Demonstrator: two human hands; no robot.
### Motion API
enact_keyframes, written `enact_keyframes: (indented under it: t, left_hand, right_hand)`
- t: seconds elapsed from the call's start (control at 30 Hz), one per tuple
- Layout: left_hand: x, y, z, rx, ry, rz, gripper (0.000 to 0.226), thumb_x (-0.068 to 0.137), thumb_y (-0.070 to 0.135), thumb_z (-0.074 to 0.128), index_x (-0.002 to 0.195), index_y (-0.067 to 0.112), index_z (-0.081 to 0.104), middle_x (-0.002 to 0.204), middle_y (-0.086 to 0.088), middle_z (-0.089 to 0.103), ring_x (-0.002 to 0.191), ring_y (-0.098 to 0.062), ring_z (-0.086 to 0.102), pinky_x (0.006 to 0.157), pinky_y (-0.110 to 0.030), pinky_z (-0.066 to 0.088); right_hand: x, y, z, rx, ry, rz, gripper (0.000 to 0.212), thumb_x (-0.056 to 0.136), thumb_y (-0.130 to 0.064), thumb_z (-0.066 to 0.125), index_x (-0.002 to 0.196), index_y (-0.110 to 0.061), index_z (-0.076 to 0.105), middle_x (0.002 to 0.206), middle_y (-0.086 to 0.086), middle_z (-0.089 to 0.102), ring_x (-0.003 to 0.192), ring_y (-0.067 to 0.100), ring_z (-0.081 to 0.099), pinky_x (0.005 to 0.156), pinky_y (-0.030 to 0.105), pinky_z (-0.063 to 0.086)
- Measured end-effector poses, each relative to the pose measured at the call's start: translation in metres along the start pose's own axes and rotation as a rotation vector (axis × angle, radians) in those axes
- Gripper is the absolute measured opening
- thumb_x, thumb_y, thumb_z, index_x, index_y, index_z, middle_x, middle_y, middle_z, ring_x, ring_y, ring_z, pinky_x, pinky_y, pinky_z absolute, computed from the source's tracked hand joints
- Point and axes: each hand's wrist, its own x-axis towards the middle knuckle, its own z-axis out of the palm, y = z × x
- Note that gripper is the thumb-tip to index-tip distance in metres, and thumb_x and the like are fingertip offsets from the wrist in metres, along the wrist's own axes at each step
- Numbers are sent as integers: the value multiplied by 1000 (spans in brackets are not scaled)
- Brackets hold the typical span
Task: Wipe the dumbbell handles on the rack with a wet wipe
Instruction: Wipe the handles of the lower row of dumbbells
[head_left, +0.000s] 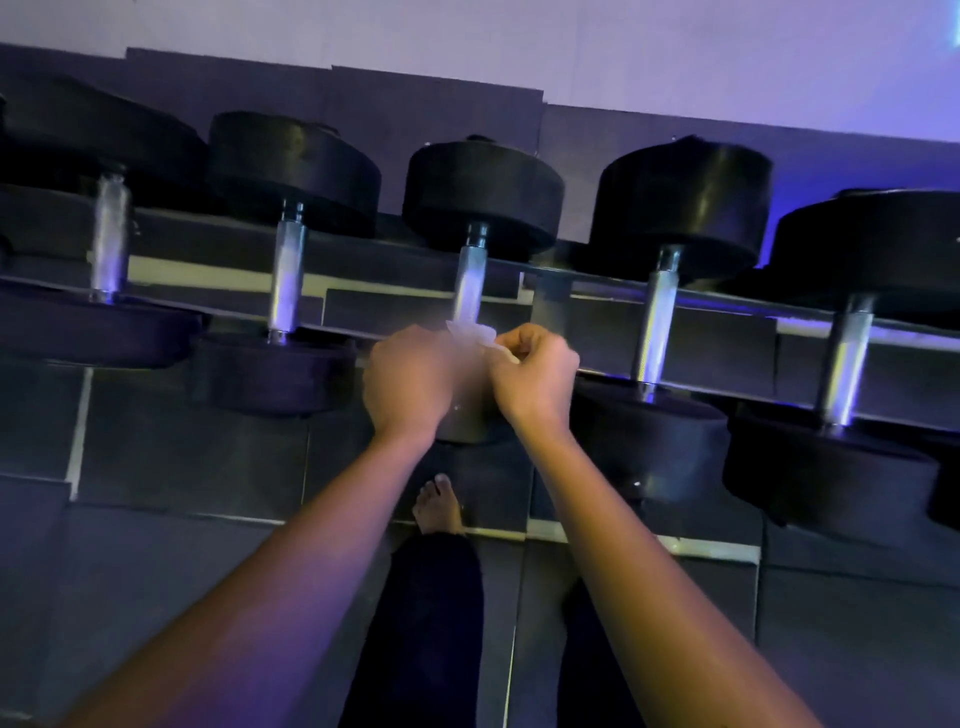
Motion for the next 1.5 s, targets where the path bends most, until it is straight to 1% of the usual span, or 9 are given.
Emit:
enact_keyframes:
  t: [0.07, 0.17, 0.27, 0.33, 0.43, 0.6, 0.8, 1.2, 1.5]
  left_hand:
    - [-12, 11, 8, 36, 36, 73, 28, 87, 32, 52, 89, 14, 73, 88, -9, 72, 90, -32, 63, 94, -40, 41]
    - [-48, 37, 30, 70, 10, 146, 26, 87, 33, 47, 87, 21, 70, 86, 3, 70, 87, -21, 62, 116, -43, 13]
    - [-80, 65, 64, -163, -82, 163, 27, 86, 31, 47, 87, 16, 70, 84, 0, 69, 82, -23, 61, 97, -39, 42]
    - [-97, 91, 87, -305, -175, 107, 21, 87, 24, 52, 88, 13, 70, 84, -2, 68, 82, -24, 62, 83, -34, 47]
    - [-112, 116, 117, -140, -148, 119, 29, 83, 34, 49, 83, 16, 71, 83, -4, 71, 82, -27, 61, 87, -37, 46]
    - [-116, 115, 126, -23, 10, 60, 30, 82, 34, 49, 77, 11, 69, 79, -10, 69, 84, -33, 60, 68, -34, 41]
    - [-117, 120, 124, -11, -24, 54, 36, 74, 39, 44, 76, 14, 70, 73, -5, 67, 74, -25, 58, 62, -28, 31]
    - [-113, 115, 125, 36, -70, 147, 52, 70, 54, 34, 76, 16, 68, 76, 0, 68, 72, -21, 58, 62, -28, 33]
    - [-112, 109, 124, 69, -125, 168, 34, 76, 45, 47, 77, 18, 66, 68, 7, 58, 65, -16, 51, 61, -27, 29]
  right_hand:
    - [-2, 6, -27, 13, 55, -73, 11, 77, -17, 75, 72, -16, 66, 69, -5, 64, 67, 10, 60, 65, 23, 46]
    - [-2, 24, -79, -15, 183, -165, 12, 78, -21, 74, 74, -13, 66, 75, -1, 67, 71, 13, 61, 67, 26, 46]
    - [8, 49, -122, -35, 252, -152, 12, 79, -22, 71, 75, -15, 63, 76, 0, 66, 72, 16, 60, 68, 30, 46]
    - [17, 68, -142, -47, 240, -124, 11, 80, -19, 69, 75, -16, 61, 77, 0, 65, 72, 17, 59, 68, 31, 44]
    - [27, 91, -153, -5, 232, -62, 10, 81, -16, 69, 74, -16, 61, 72, -4, 64, 69, 14, 57, 67, 28, 42]
    - [37, 100, -150, 87, 173, 14, 12, 79, -19, 69, 71, -16, 61, 69, -9, 63, 66, 10, 56, 63, 23, 39]
    - [36, 113, -146, 165, 177, -73, 13, 78, -18, 67, 70, -15, 58, 73, -3, 63, 68, 15, 56, 67, 33, 45]
    - [39, 120, -146, 128, 138, -202, 11, 83, -21, 61, 74, -15, 59, 75, -1, 62, 70, 17, 57, 63, 36, 46]
    - [41, 124, -145, 151, 133, -202, 10, 80, -25, 58, 74, -17, 60, 73, -2, 64, 68, 17, 57, 63, 37, 48]
